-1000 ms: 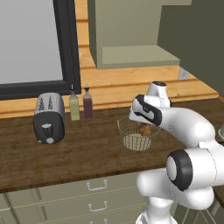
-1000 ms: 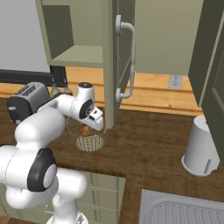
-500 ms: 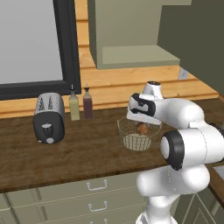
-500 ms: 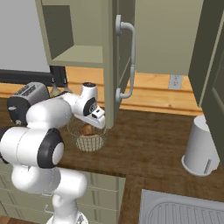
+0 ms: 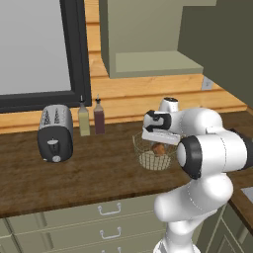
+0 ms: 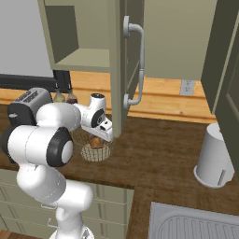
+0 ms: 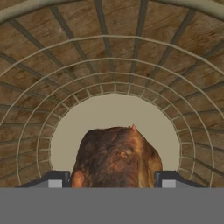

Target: Open the cabinet, pick up the bread from the cabinet and place it in the basket. Then move the basket to the dining counter.

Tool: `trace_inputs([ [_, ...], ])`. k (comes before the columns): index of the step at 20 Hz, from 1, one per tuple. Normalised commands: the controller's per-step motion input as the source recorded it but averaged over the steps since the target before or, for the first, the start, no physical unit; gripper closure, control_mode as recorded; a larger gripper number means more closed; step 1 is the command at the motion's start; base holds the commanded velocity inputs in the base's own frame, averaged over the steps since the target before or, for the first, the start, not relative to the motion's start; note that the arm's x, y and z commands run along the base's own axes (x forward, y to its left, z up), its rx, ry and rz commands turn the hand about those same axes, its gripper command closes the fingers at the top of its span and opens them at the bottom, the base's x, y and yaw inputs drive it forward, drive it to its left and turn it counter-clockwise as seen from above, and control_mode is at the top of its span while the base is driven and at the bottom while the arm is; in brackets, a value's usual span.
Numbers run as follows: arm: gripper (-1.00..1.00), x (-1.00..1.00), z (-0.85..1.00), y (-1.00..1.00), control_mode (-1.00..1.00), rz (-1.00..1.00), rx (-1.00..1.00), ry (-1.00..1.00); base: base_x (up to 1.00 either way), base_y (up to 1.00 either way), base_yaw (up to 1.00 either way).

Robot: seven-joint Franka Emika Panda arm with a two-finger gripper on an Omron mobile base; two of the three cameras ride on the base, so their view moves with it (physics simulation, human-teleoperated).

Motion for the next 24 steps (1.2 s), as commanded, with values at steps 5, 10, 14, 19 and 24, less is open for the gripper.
trace_inputs([
  [5, -1.00, 0.00, -0.04, 0.00, -1.00, 0.00, 0.00, 0.00, 0.00, 0.00, 0.00],
  [10, -1.00, 0.00, 0.00, 0.00, -1.00, 0.00, 0.00, 0.00, 0.00, 0.00, 0.00],
  [14, -1.00, -0.01, 0.12, 0.00, -1.00, 0.00, 0.00, 0.00, 0.00, 0.00, 0.00],
  [19, -1.00, -0.14, 0.49, -0.02, -1.00, -0.02, 0.00, 0.00, 0.00, 0.00, 0.00],
  [24, -1.00, -0.57, 0.64, -0.05, -1.00, -0.05, 0.00, 0.00, 0.00, 0.00, 0.00],
])
